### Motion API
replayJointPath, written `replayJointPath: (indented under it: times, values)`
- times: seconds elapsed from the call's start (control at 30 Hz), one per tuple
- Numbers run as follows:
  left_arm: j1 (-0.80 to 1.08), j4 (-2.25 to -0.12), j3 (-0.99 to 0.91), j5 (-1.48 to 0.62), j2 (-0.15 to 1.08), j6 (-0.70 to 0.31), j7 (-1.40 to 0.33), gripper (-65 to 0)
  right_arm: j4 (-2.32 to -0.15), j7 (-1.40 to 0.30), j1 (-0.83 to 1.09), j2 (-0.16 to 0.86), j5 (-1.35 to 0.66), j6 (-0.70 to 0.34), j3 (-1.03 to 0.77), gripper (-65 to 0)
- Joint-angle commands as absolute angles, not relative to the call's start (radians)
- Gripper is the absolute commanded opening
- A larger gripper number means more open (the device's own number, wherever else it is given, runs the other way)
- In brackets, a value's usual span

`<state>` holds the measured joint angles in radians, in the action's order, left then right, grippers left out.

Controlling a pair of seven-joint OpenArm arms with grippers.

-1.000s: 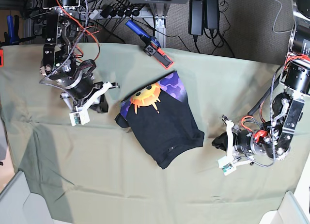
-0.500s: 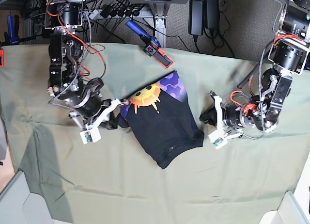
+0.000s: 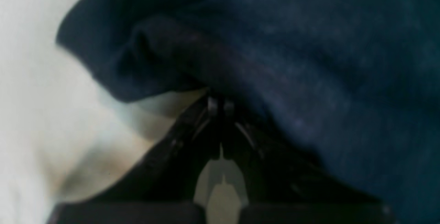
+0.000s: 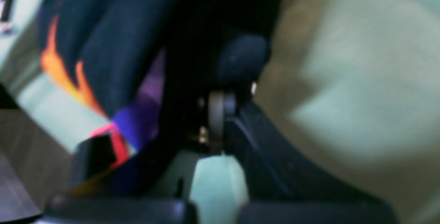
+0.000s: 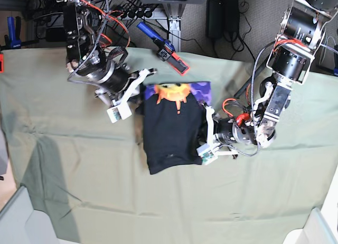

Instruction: Fold the T-shirt properly

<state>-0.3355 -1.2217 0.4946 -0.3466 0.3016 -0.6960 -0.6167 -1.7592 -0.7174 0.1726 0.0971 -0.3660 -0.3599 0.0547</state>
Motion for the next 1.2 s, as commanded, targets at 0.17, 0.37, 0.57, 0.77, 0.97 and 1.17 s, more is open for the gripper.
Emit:
replayJointPath:
  times: [0.17,0.37,0.57,0.77,0.97,1.17]
  values:
    - [-0.432,-1.181,0.49,-0.362,0.303,-0.698,-0.617,-65.0,-1.821,-0.696,0.175,0.064,-0.334,-0.416,0.052,-65.0]
    - [-0.445,-1.192,0.481,-0.515,0.399,-0.698,-0.701,-65.0,-1.822,-0.696,0.173,0.067,-0.295,-0.416,-0.028,-65.0]
    - [-0.423,-1.239,0.383,-0.695,0.492,-0.698,-0.868,-65.0,-1.824,-0.738,0.176,0.108,-0.346,-0.416,-0.152,-65.0]
    - [-0.274,-1.407,0.224,-0.932,0.619,-0.698,-1.083,-65.0,-1.889,-0.768,0.248,0.179,-0.424,-0.416,-0.176,-65.0]
    - [-0.032,-1.641,0.078,-0.952,0.743,-0.698,-1.102,-65.0,-1.993,-0.768,0.402,0.229,-0.439,-0.416,-0.176,-65.0]
    - [0.201,-1.751,-0.07,-0.954,0.801,-0.698,-1.104,-65.0,-2.067,-0.78,0.576,0.252,-0.457,-0.416,-0.176,-65.0]
